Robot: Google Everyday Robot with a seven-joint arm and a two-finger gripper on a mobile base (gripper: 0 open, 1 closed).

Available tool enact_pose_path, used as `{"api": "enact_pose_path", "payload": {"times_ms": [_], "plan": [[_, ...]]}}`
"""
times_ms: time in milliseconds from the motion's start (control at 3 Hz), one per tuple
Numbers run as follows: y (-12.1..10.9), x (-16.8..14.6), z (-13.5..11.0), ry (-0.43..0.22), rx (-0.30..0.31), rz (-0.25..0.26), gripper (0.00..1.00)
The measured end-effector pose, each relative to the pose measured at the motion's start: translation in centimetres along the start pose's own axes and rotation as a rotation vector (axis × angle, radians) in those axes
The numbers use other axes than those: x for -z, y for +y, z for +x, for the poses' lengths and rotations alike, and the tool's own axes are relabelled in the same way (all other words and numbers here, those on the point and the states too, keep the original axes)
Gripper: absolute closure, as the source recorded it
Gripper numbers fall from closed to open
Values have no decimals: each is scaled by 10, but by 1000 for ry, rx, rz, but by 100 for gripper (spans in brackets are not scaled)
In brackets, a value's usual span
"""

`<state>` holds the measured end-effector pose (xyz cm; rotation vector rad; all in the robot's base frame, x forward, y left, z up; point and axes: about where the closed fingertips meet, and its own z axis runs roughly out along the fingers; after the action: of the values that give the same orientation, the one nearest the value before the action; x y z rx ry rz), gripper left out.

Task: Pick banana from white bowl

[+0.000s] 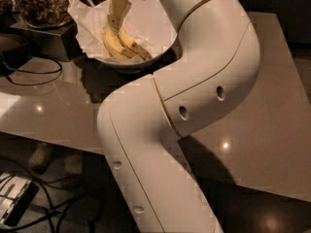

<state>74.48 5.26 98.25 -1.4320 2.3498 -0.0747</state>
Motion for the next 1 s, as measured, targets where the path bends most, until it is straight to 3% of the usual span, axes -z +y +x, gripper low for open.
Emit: {"api": "enact_pose_path", "payload": {"times_ms": [333,1000], "plan": [[2,-1,5,28,-8,-2,23],[17,-7,-6,24,-34,-40,22]]}}
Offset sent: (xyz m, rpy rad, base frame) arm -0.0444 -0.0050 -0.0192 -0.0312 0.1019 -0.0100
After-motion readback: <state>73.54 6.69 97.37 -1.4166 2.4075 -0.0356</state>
